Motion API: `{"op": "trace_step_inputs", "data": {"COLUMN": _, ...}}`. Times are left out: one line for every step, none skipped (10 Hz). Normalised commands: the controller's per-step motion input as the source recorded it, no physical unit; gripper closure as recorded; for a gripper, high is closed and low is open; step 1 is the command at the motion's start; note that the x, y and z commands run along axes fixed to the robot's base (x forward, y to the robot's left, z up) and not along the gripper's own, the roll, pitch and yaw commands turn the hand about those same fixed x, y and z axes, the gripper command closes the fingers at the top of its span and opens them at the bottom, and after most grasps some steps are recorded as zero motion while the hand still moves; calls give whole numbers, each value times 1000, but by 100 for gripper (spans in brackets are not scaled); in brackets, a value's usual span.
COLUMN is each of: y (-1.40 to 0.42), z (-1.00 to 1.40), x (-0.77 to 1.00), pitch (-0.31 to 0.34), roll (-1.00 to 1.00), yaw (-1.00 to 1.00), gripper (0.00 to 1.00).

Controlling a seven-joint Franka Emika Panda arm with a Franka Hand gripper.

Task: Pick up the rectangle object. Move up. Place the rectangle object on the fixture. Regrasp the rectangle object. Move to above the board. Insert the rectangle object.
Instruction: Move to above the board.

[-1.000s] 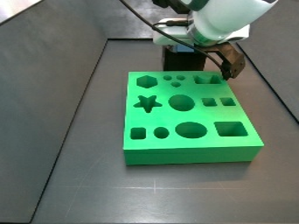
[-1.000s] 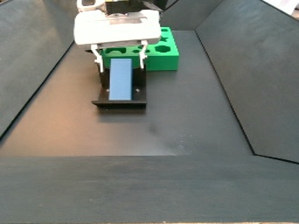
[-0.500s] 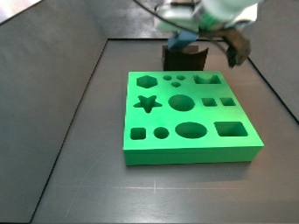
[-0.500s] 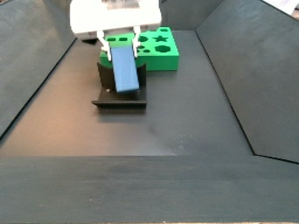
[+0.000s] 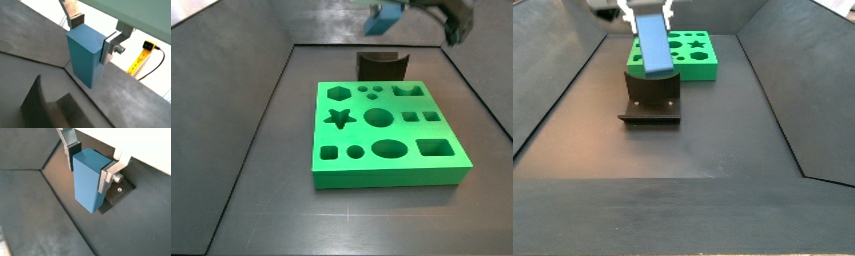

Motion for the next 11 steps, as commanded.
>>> {"op": "trace_step_inputs", "data": {"y": -51, "z": 1000, "x": 2, "pitch": -80, "roll": 4, "yaw": 42, "gripper": 100}}
{"op": "trace_step_inputs", "data": {"y": -49, "z": 1000, "x": 0, "pitch": -67, "roll": -1, "yaw": 19, "gripper": 100}}
{"op": "trace_step_inputs", "data": {"y": -45, "z": 1000, "x": -4, "pitch": -41, "roll": -20, "yaw": -14, "gripper": 100}}
{"op": "trace_step_inputs", "data": {"y": -43, "z": 1000, "x": -8, "pitch": -14, "roll": -35, "yaw": -33, "gripper": 100}}
{"op": "trace_step_inputs", "data": {"y": -39, "z": 1000, "x": -14, "pitch": 14, "roll": -42, "yaw": -36, "gripper": 100}}
{"op": "trace_step_inputs", "data": {"y": -38, "z": 1000, "x": -17, "pitch": 37, "roll": -49, "yaw": -34, "gripper": 100}}
{"op": "trace_step_inputs", "data": {"y": -35, "z": 1000, "x": -19, "pitch": 59, "roll": -56, "yaw": -26, "gripper": 100}}
{"op": "trace_step_inputs", "data": {"y": -34, "z": 959, "x": -18, "pitch": 86, "roll": -56, "yaw": -10, "gripper": 100}}
{"op": "trace_step_inputs", "data": {"y": -28, "z": 783, "x": -7, "pitch": 101, "roll": -56, "yaw": 3, "gripper": 100}}
{"op": "trace_step_inputs", "data": {"y": -22, "z": 611, "x": 1, "pitch": 122, "roll": -56, "yaw": 20, "gripper": 100}}
{"op": "trace_step_inputs", "data": {"y": -22, "z": 444, "x": 12, "pitch": 139, "roll": -54, "yaw": 35, "gripper": 100}}
